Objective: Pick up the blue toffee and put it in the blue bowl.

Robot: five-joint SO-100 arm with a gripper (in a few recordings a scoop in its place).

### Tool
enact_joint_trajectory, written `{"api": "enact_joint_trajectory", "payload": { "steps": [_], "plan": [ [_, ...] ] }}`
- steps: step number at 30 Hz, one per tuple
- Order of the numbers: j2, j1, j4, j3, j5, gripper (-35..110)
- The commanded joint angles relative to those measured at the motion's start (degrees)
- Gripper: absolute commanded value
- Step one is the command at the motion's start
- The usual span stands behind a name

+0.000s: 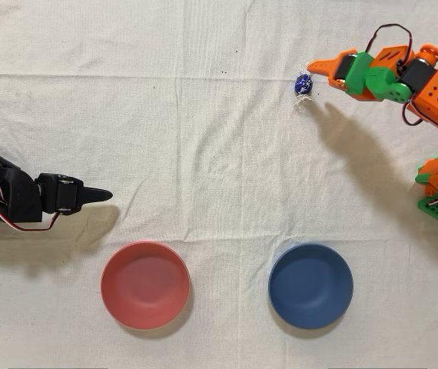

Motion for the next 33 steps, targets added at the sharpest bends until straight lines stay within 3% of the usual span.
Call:
{"api": "enact_joint_trajectory", "payload": {
  "steps": [1, 11, 33],
  "plan": [
    [0.4, 0.0, -0.9, -0.5, -1.3, 33],
    [-4.4, -1.3, -3.4, -0.4, -1.0, 40],
    [-12.7, -1.8, -7.8, -1.6, -1.1, 38]
  ]
}}
